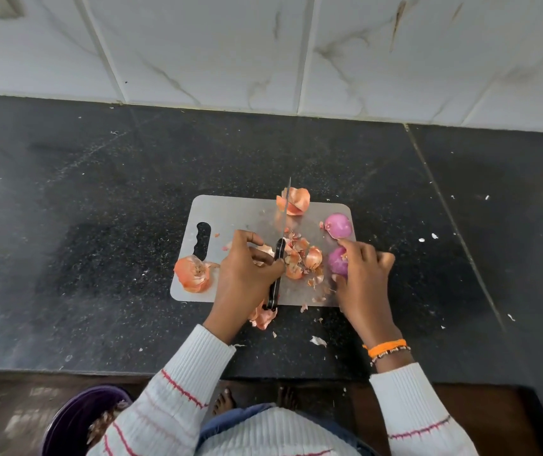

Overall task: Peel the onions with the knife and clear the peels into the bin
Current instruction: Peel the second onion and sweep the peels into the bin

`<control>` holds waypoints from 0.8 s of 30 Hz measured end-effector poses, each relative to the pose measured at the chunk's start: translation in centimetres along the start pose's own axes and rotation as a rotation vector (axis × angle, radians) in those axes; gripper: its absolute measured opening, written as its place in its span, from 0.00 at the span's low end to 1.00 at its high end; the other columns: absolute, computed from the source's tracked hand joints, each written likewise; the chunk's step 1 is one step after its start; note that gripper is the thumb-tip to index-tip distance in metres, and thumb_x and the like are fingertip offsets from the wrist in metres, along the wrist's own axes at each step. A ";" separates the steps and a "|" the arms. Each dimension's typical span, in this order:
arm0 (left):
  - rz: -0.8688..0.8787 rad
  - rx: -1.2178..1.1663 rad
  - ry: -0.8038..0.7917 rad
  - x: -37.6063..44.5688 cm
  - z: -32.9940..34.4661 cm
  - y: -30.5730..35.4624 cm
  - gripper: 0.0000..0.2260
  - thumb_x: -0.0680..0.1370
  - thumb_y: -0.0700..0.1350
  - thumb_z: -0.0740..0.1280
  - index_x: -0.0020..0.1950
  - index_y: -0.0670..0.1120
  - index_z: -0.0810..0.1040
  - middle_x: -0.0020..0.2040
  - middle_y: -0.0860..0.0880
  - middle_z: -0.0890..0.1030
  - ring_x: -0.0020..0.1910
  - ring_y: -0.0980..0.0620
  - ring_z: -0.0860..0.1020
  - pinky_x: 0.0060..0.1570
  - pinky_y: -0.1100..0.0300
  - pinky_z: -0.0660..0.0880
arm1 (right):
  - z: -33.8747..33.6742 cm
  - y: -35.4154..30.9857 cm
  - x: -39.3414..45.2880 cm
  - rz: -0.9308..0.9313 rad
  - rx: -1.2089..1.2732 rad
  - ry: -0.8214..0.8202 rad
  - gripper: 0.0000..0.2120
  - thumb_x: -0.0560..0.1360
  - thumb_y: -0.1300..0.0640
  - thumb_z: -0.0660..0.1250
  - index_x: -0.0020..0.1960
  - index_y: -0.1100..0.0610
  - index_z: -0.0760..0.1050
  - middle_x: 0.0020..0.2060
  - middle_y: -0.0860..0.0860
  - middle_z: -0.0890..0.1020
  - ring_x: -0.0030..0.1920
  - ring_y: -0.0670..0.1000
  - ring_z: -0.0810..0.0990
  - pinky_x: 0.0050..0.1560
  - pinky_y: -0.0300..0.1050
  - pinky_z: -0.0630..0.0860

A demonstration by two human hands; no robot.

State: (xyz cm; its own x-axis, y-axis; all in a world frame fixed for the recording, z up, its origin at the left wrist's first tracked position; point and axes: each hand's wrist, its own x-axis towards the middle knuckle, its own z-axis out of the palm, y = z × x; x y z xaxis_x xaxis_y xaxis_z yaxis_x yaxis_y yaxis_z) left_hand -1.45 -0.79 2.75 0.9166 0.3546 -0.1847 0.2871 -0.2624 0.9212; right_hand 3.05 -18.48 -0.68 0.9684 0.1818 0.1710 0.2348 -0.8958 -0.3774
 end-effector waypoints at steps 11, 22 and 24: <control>0.000 -0.035 0.086 0.1 -1.3 -0.1 0.17 0.71 0.43 0.73 0.48 0.55 0.65 0.42 0.49 0.82 0.35 0.51 0.79 0.35 0.55 0.76 | 0.8 -6.5 6.8 -0.208 0.115 -0.112 0.28 0.76 0.69 0.61 0.73 0.55 0.62 0.75 0.54 0.56 0.75 0.55 0.53 0.70 0.47 0.61; -0.007 -0.041 0.137 -0.3 -2.6 -0.2 0.17 0.71 0.44 0.73 0.53 0.48 0.68 0.42 0.50 0.82 0.37 0.55 0.80 0.28 0.74 0.69 | 4.2 -6.0 5.8 -0.249 0.009 -0.210 0.16 0.77 0.62 0.61 0.64 0.60 0.68 0.63 0.55 0.69 0.65 0.54 0.64 0.64 0.44 0.65; 0.004 -0.053 0.136 -0.3 -2.6 -0.1 0.17 0.71 0.43 0.73 0.53 0.49 0.68 0.42 0.49 0.82 0.37 0.53 0.81 0.29 0.72 0.70 | 4.0 -6.6 4.5 -0.329 0.102 -0.259 0.19 0.77 0.66 0.59 0.68 0.60 0.66 0.68 0.55 0.67 0.71 0.54 0.62 0.71 0.49 0.60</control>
State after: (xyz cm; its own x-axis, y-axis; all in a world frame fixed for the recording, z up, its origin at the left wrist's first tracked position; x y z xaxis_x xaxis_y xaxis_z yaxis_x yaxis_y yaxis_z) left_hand -2.44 1.50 3.64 0.8705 0.4730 -0.1362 0.2652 -0.2177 0.9393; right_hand 6.23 -10.12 -1.03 0.8268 0.5583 0.0683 0.5291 -0.7308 -0.4313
